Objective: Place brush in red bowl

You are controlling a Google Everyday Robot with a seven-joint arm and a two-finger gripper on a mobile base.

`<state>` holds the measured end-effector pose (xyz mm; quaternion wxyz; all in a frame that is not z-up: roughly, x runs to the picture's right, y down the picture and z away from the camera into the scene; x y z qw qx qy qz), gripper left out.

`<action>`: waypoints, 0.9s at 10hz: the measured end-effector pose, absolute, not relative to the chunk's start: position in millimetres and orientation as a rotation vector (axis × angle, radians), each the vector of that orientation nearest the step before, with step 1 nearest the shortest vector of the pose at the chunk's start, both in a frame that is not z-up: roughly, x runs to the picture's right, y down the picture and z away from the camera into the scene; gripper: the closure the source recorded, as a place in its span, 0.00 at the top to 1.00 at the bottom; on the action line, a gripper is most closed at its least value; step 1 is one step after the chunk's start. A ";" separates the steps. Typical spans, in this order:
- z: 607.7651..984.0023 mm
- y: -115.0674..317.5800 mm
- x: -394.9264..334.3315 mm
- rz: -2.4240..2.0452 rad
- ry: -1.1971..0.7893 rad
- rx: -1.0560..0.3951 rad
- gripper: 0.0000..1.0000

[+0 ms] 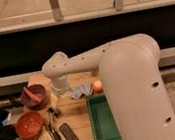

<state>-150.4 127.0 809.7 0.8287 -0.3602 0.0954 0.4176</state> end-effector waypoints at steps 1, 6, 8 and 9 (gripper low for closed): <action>810.4 141.6 -157.1 0.890 0.209 -0.782 0.80; 790.3 168.4 -174.5 0.910 0.229 -0.837 0.80; 784.5 174.6 -183.5 0.900 0.231 -0.858 0.80; 783.1 179.9 -187.8 0.893 0.234 -0.875 0.80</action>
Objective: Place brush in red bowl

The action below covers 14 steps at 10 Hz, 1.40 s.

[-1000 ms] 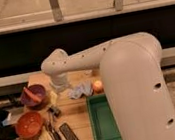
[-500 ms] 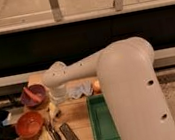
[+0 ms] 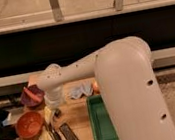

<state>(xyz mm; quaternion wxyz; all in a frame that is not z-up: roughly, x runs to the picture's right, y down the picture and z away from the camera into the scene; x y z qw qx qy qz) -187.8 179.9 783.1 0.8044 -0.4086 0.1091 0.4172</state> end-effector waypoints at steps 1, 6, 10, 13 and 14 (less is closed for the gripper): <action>782.1 186.0 -192.9 0.885 0.222 -0.897 0.80; 783.1 186.8 -191.6 0.890 0.212 -0.907 0.80; 791.0 211.9 -200.0 0.883 0.232 -0.977 0.80; 792.0 215.8 -203.4 0.881 0.245 -0.990 0.80; 792.8 217.0 -206.0 0.879 0.264 -0.983 0.80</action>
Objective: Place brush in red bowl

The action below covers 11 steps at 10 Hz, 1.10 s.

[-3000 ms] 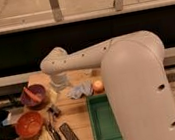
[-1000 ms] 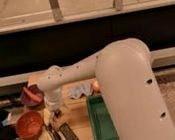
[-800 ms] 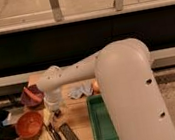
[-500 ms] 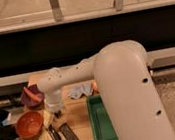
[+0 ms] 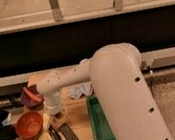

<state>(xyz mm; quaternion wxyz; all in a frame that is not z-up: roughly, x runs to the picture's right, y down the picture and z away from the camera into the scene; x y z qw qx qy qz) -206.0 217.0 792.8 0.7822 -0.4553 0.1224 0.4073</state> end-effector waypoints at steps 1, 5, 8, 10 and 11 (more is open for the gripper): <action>794.4 218.4 -208.2 0.875 0.288 -0.972 0.80; 809.6 226.5 -213.4 0.857 0.384 -0.932 0.80; 817.2 233.0 -212.6 0.864 0.438 -0.917 0.80; 819.1 231.9 -210.0 0.864 0.444 -0.909 0.67; 819.0 230.7 -208.9 0.863 0.445 -0.908 0.57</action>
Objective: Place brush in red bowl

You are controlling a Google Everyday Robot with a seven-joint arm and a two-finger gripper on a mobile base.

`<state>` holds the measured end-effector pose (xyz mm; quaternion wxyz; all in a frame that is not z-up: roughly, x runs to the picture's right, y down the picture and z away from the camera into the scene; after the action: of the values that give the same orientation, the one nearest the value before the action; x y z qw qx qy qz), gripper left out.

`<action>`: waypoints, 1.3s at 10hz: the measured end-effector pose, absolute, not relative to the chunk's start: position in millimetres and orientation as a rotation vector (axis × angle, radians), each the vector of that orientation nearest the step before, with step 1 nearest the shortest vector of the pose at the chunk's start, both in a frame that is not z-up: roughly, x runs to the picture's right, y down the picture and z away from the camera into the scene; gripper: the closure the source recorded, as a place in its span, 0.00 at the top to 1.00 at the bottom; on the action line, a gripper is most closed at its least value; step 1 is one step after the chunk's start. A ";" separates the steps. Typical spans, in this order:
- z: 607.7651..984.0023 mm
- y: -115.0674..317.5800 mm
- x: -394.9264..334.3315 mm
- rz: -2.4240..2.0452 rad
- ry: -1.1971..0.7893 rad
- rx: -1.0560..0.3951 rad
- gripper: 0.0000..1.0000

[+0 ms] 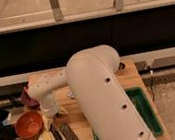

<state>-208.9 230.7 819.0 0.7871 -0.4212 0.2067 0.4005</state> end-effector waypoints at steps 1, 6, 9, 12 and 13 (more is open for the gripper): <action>819.3 230.1 -208.0 0.864 0.446 -0.906 0.46; 816.9 224.6 -206.7 0.868 0.446 -0.907 0.01; 810.0 208.0 -186.6 0.915 0.441 -0.841 0.00; 793.6 169.9 -152.7 0.980 0.413 -0.742 0.00; 788.8 163.1 -148.7 0.989 0.394 -0.725 0.00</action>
<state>-148.7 163.1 788.8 0.7996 -0.3381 0.1839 0.4610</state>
